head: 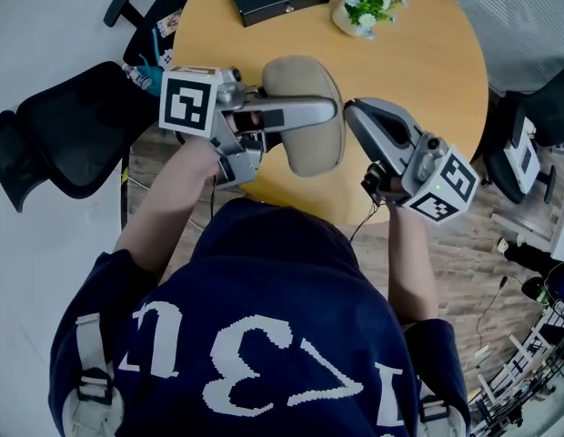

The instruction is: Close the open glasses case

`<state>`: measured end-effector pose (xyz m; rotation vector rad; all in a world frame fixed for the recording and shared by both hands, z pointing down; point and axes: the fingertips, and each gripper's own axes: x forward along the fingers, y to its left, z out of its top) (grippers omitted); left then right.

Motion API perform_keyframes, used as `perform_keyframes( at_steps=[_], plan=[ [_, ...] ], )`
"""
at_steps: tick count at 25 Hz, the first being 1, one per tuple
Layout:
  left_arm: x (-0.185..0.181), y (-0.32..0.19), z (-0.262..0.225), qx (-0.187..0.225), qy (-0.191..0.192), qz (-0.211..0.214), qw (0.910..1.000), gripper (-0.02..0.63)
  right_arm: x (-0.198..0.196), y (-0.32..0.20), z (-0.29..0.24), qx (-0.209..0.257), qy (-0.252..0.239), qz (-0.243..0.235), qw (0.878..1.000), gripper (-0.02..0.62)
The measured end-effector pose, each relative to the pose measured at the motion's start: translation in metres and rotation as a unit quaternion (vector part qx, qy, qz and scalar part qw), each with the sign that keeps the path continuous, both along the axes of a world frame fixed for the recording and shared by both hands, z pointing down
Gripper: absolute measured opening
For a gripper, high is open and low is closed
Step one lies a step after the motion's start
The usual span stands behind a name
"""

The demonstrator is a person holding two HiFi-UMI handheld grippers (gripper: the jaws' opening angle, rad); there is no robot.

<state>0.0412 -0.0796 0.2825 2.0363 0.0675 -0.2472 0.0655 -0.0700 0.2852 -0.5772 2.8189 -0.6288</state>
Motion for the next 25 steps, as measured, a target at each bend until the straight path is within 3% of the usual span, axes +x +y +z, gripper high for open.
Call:
perform_keyframes(
  at_steps=[3, 12, 20, 25],
  plan=[
    [0.010, 0.012, 0.011, 0.011, -0.022, 0.022, 0.9995, 0.287, -0.001, -0.010, -0.002, 0.004, 0.000, 0.003, 1.000, 0.023],
    [-0.019, 0.013, 0.000, 0.059, -0.002, -0.001, 0.9983, 0.285, 0.007, -0.001, -0.010, 0.014, 0.010, 0.010, 1.000, 0.023],
    [-0.006, 0.023, 0.004, 0.069, -0.025, 0.074, 0.9945, 0.268, 0.013, -0.003, -0.009, 0.019, 0.044, -0.024, 0.999, 0.023],
    [0.005, 0.041, 0.017, 0.076, -0.055, 0.133, 0.9867, 0.267, 0.010, -0.004, -0.008, 0.025, 0.064, -0.050, 0.996, 0.023]
  ],
)
